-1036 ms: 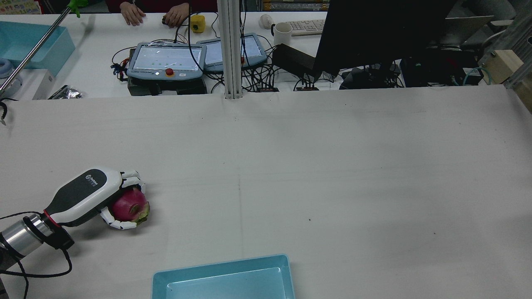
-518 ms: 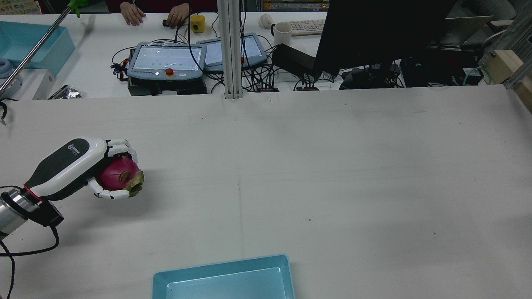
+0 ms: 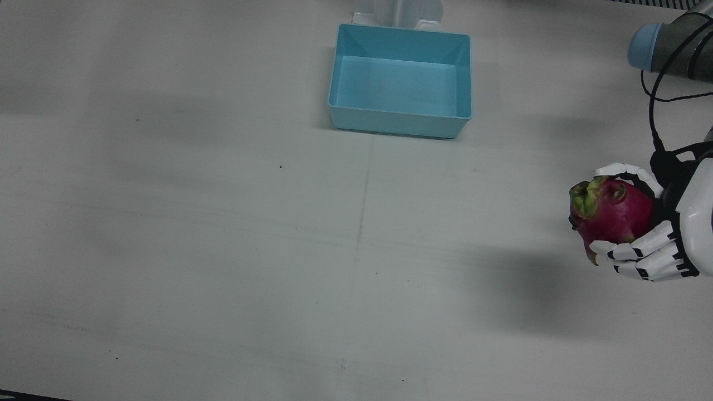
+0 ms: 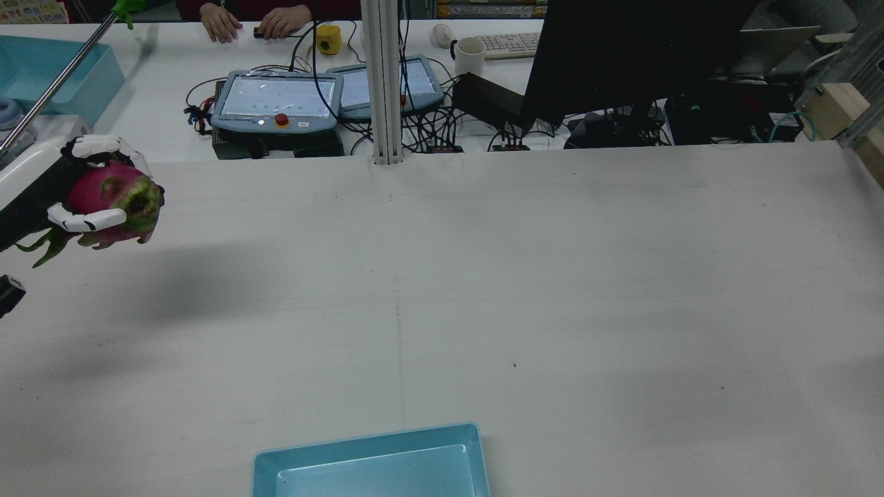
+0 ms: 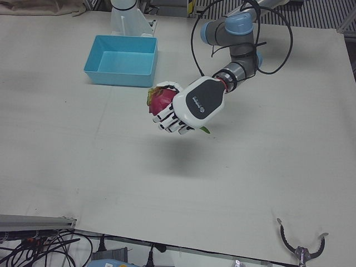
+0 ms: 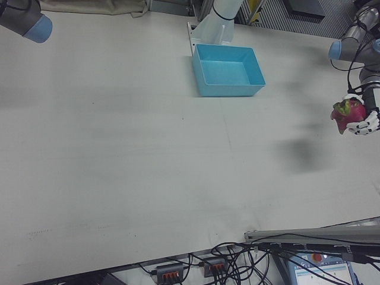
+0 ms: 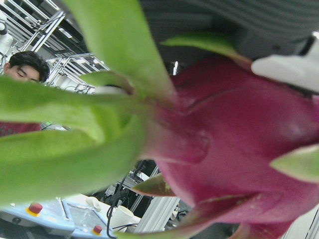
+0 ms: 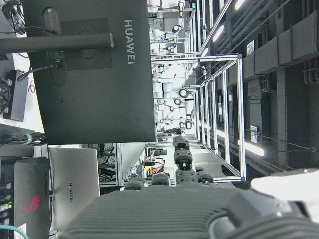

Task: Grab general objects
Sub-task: 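Lift the dragon fruit up with the left hand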

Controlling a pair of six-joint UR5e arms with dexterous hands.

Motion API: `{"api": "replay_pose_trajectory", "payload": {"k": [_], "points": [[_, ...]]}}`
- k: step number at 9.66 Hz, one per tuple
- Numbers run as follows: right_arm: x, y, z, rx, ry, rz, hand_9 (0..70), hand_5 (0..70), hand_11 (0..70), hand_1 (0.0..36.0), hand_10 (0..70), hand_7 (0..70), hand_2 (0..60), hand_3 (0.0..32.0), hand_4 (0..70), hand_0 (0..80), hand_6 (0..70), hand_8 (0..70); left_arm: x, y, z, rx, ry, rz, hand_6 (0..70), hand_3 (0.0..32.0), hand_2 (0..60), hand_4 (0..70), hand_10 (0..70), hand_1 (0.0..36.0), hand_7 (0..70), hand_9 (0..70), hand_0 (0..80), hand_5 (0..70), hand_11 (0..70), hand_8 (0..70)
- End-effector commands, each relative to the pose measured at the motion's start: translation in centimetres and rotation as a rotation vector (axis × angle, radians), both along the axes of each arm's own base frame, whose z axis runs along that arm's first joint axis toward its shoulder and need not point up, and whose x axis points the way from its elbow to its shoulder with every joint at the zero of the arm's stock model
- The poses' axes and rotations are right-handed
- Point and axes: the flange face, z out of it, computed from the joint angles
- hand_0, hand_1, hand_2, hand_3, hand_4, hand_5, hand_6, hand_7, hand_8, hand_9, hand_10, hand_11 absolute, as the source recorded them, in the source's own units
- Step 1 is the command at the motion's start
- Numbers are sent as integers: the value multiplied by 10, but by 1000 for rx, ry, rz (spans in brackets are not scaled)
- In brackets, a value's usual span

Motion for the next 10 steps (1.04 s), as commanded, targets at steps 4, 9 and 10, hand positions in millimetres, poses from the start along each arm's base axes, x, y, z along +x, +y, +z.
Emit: {"api": "replay_pose_trajectory", "payload": {"k": [4,9,10], "points": [[0,0,0,-1,0,0,0,0,0,0,0,0,0,0,0,0,0,0,-86,-14,67,-125,371,34,700,0,600,700,700,79,700,700,455,700,700,700],[0,0,0,1,1,0,0,0,0,0,0,0,0,0,0,0,0,0,-83,-31,51,-131,499,47,700,0,600,700,700,58,700,700,506,700,700,700],[0,0,0,1,1,0,0,0,0,0,0,0,0,0,0,0,0,0,-67,-38,31,-100,545,96,700,0,600,700,700,39,700,700,520,700,700,700]]}}
